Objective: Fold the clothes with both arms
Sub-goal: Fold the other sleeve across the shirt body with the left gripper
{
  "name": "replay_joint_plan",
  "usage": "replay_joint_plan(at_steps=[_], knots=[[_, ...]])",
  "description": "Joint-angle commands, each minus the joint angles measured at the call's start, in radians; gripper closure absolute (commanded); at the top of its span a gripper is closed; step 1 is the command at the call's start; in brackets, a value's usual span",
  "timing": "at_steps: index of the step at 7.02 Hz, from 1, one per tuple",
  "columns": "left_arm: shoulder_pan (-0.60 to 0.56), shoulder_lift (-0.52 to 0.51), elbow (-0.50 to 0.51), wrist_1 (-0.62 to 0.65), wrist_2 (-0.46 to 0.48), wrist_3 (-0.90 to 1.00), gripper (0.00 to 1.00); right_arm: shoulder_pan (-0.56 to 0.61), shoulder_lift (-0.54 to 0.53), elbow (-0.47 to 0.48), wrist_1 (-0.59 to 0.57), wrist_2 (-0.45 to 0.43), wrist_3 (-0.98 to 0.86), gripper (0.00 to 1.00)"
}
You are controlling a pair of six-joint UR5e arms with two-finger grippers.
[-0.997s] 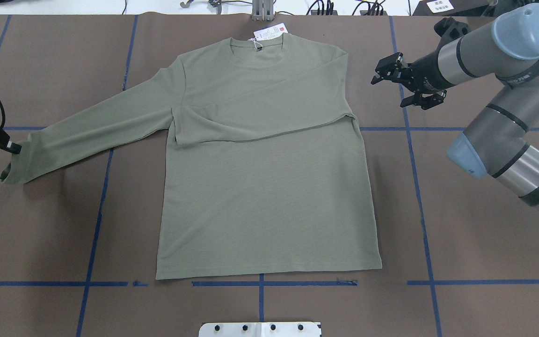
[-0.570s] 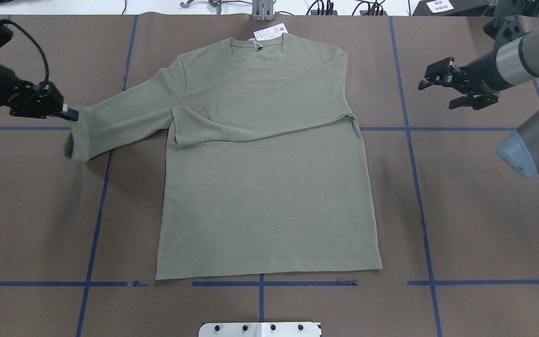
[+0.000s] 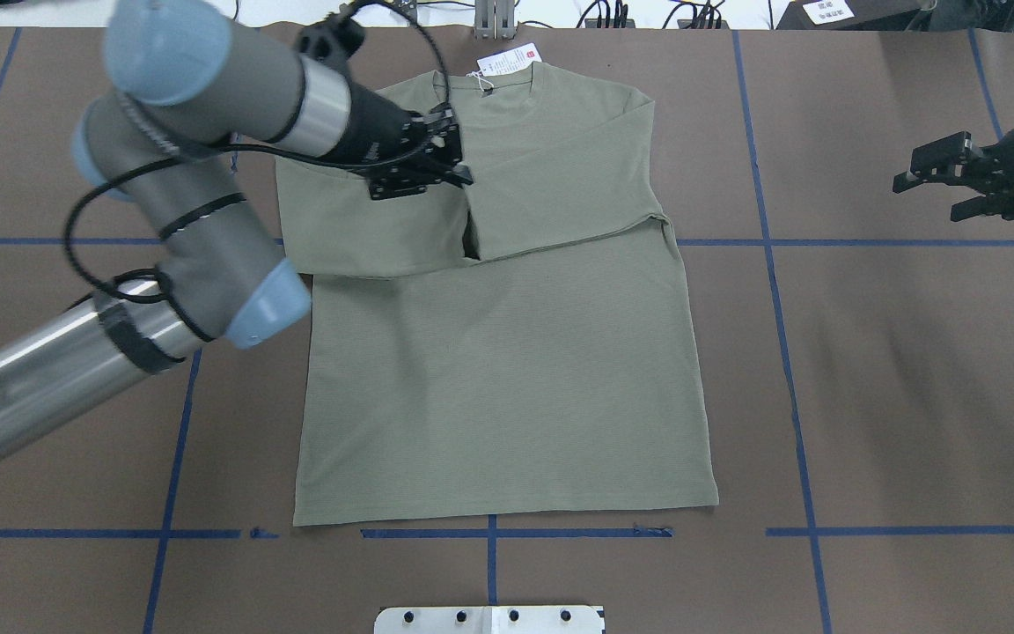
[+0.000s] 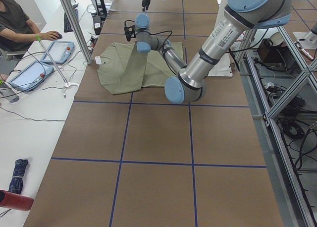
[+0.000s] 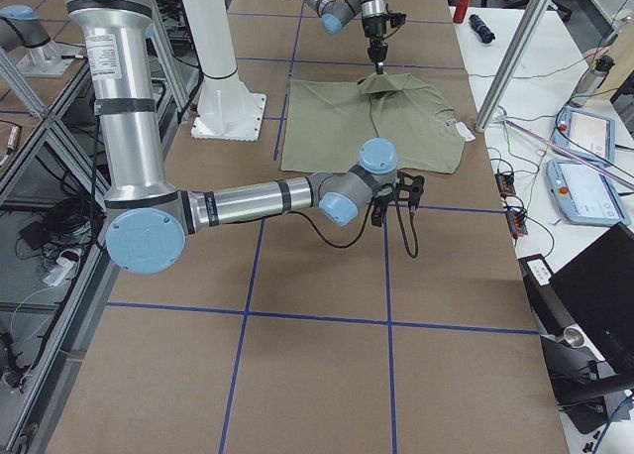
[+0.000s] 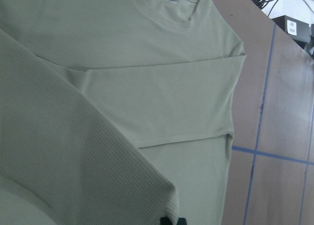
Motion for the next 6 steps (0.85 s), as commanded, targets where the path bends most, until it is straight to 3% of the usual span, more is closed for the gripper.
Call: replay_joint_plan(at_steps=[1, 2, 3, 4, 5, 6], knots=[[0.119, -0.252, 0.316, -0.030, 0.226, -0.045, 1.00, 0.003, -0.006, -0.003, 0.001, -0.003, -0.005, 0.01], [0.138, -0.302, 0.434, -0.094, 0.283, -0.048, 1.00, 0.003, -0.007, -0.003, 0.001, -0.004, -0.002, 0.01], [0.150, -0.311, 0.478, -0.122, 0.295, -0.047, 1.00, 0.003, -0.012, 0.000, 0.001, -0.004, -0.002, 0.01], [0.166, -0.309, 0.486, -0.122, 0.295, -0.044, 0.27, 0.002, -0.012, -0.002, 0.001, -0.005, 0.001, 0.01], [0.176, -0.303, 0.475, -0.121, 0.292, -0.048, 0.12, 0.002, -0.009, -0.002, 0.001, -0.008, 0.013, 0.00], [0.173, -0.256, 0.375, -0.087, 0.270, -0.047, 0.07, -0.006, -0.006, 0.003, 0.001, -0.010, 0.018, 0.00]])
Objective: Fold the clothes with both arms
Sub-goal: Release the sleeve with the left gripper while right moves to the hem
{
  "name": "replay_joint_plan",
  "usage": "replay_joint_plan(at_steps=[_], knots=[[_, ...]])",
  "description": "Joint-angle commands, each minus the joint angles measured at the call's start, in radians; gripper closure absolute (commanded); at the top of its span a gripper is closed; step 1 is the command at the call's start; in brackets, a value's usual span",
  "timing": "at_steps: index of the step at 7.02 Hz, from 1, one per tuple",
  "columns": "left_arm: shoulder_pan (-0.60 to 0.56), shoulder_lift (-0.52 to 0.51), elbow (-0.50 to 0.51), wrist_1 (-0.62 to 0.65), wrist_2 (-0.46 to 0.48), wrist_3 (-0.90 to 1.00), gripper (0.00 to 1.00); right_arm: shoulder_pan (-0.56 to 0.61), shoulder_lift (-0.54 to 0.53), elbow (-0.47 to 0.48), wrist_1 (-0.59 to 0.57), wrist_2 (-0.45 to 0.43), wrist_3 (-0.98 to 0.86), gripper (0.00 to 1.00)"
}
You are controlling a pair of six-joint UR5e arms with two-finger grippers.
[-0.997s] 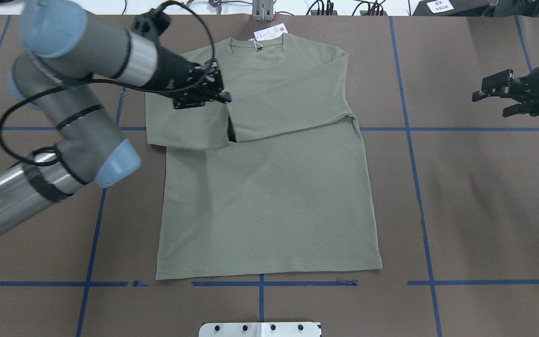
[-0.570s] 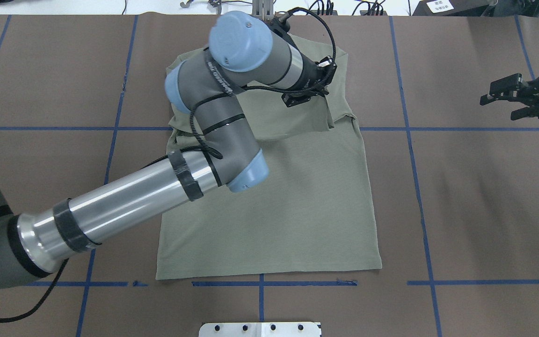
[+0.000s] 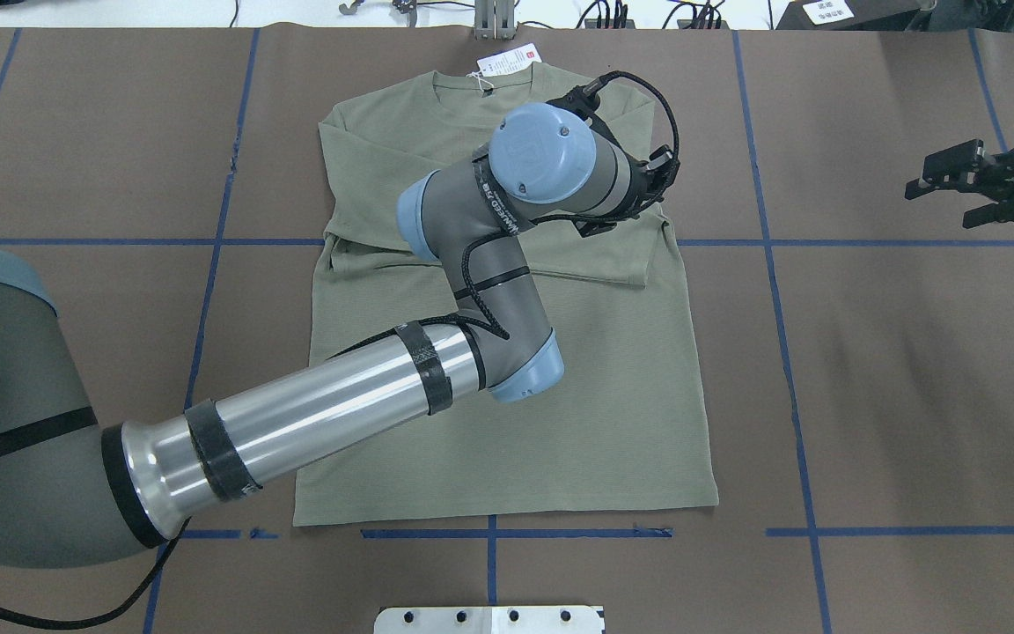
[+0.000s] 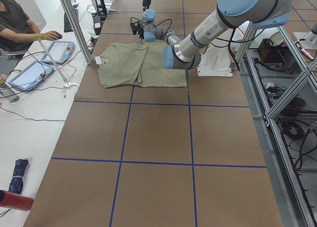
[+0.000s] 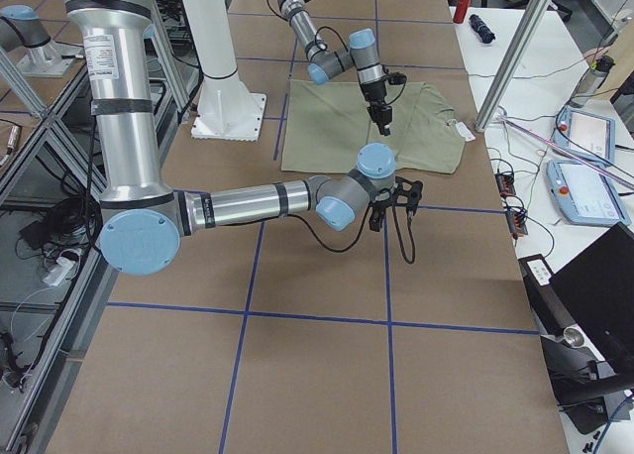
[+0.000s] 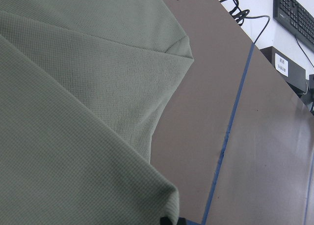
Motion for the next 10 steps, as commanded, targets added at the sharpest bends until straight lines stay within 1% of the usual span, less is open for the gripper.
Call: replay_joint_plan(at_steps=[1, 2, 3, 4, 6, 7, 8, 9, 10], knots=[[-0.001, 0.168, -0.282, 0.105, -0.115, 0.002, 0.07, -0.044, 0.005, 0.023, 0.000, -0.004, 0.064, 0.00], [-0.013, 0.299, -0.483, 0.158, -0.146, 0.008, 0.08, -0.129, -0.006, 0.101, -0.002, -0.086, 0.192, 0.00], [-0.027, 0.433, -0.646, 0.161, -0.151, 0.020, 0.11, -0.258, -0.032, 0.185, -0.005, -0.199, 0.341, 0.00], [-0.035, 0.550, -0.754, 0.161, -0.169, 0.043, 0.12, -0.418, -0.100, 0.286, -0.006, -0.366, 0.421, 0.01], [-0.043, 0.719, -0.899, 0.196, -0.176, 0.167, 0.13, -0.710, -0.182, 0.399, -0.014, -0.685, 0.626, 0.02], [-0.046, 0.779, -0.948, 0.204, -0.176, 0.211, 0.13, -0.824, -0.220, 0.443, -0.015, -0.800, 0.714, 0.04], [-0.046, 0.821, -0.971, 0.203, -0.176, 0.215, 0.13, -0.910, -0.265, 0.477, -0.015, -0.871, 0.762, 0.05], [-0.046, 0.844, -0.975, 0.203, -0.176, 0.215, 0.13, -1.008, -0.282, 0.483, -0.018, -0.968, 0.820, 0.05], [-0.044, 0.866, -0.975, 0.201, -0.174, 0.215, 0.13, -1.097, -0.284, 0.491, -0.073, -1.055, 0.879, 0.05]])
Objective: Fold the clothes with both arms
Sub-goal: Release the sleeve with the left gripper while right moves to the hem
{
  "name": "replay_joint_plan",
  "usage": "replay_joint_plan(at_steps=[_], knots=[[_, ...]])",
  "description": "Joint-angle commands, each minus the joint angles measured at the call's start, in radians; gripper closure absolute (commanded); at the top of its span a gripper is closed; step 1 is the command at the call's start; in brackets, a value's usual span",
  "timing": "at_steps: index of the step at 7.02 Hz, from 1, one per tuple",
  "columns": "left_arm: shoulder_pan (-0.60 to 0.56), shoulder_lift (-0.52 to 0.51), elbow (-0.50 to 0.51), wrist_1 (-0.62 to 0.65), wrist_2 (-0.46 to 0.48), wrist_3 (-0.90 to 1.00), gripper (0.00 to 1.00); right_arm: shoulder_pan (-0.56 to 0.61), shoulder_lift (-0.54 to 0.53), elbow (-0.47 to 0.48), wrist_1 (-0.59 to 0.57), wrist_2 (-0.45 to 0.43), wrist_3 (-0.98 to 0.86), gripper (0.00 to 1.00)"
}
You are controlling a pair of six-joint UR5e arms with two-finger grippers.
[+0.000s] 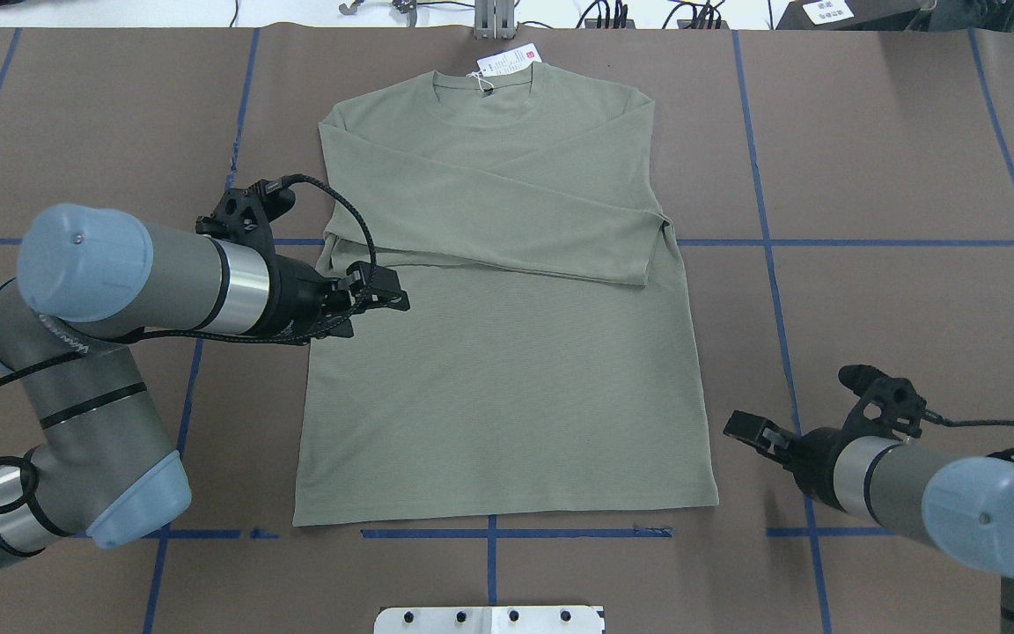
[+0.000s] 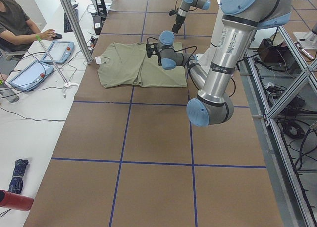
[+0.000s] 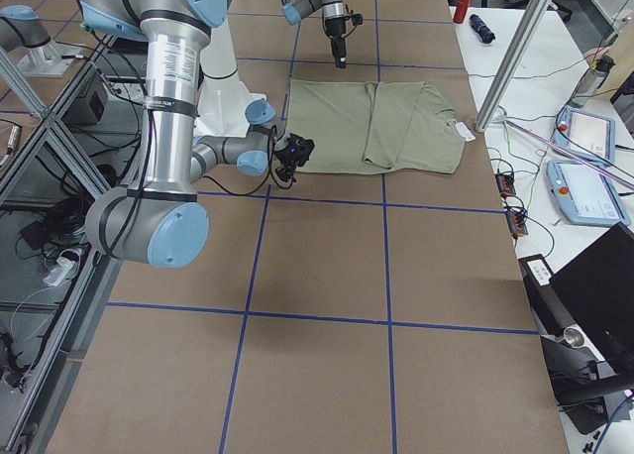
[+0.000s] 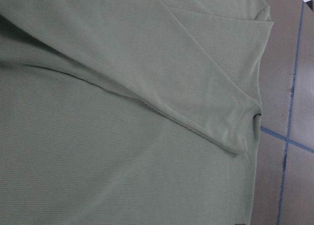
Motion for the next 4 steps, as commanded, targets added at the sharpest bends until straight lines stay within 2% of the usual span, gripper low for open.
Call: replay_joint_plan(at_steps=[1, 2, 4], knots=[[0.002, 0.036, -0.003, -0.002, 0.004, 0.003, 0.13, -0.186, -0.012, 0.018, -0.095, -0.179, 0.130, 0.05], [0.003, 0.036, -0.003, -0.002, 0.004, 0.001, 0.13, -0.239, -0.010, 0.009, -0.103, -0.208, 0.188, 0.05], [0.007, 0.057, -0.006, -0.004, 0.009, -0.001, 0.12, -0.245, 0.031, 0.008, -0.140, -0.233, 0.194, 0.08]])
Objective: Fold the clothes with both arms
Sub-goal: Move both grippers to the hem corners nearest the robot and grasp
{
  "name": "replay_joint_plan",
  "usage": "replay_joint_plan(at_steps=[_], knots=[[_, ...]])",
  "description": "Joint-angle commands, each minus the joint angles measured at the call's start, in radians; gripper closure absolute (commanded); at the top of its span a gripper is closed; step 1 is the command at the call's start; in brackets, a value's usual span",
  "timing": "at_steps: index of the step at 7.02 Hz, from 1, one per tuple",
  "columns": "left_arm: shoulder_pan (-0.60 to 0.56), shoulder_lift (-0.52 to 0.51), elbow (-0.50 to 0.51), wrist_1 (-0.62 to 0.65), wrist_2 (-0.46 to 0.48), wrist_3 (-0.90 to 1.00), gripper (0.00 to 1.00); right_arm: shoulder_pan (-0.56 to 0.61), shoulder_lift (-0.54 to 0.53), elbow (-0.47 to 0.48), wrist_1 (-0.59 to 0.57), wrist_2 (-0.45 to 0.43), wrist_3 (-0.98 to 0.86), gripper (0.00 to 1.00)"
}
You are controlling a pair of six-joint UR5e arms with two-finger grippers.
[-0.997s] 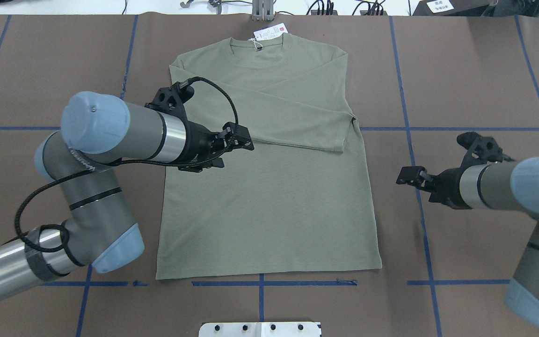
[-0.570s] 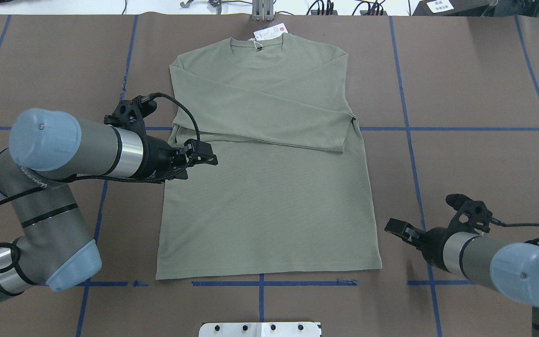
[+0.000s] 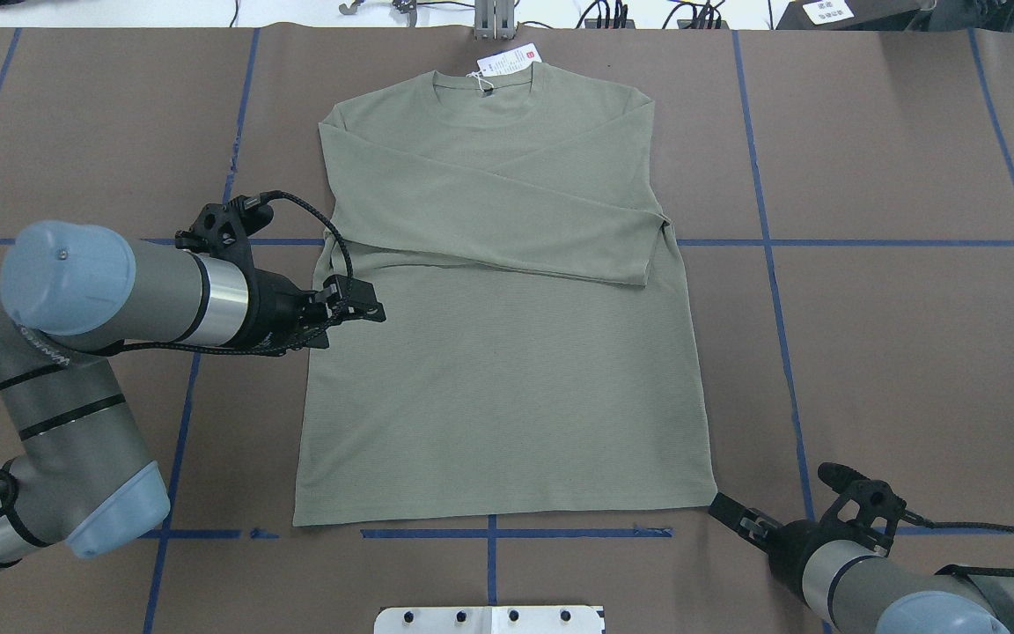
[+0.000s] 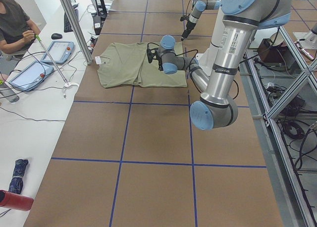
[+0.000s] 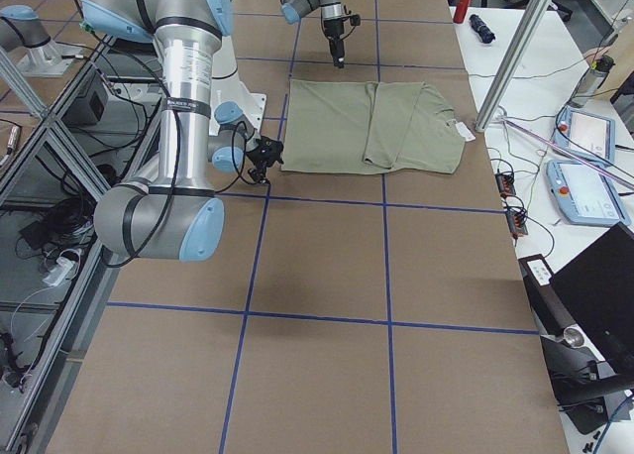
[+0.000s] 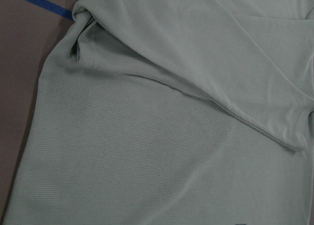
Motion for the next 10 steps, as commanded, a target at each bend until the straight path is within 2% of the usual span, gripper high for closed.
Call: replay_joint_plan(at_steps=[1, 2, 9, 10], knots=[[0.002, 0.011, -0.002, -0.001, 0.002, -0.004, 0.12, -0.009, 0.097, -0.004, -0.124, -0.021, 0.010, 0.11], [0.002, 0.011, -0.002, -0.001, 0.002, -0.004, 0.12, -0.006, 0.130, -0.006, -0.159, -0.020, 0.008, 0.13], [0.002, 0.017, -0.004, -0.001, 0.004, -0.004, 0.12, 0.033, 0.130, -0.028, -0.166, -0.014, -0.003, 0.23], [0.002, 0.017, -0.004, -0.001, 0.004, -0.004, 0.12, 0.033, 0.133, -0.032, -0.166, -0.014, -0.004, 0.31]])
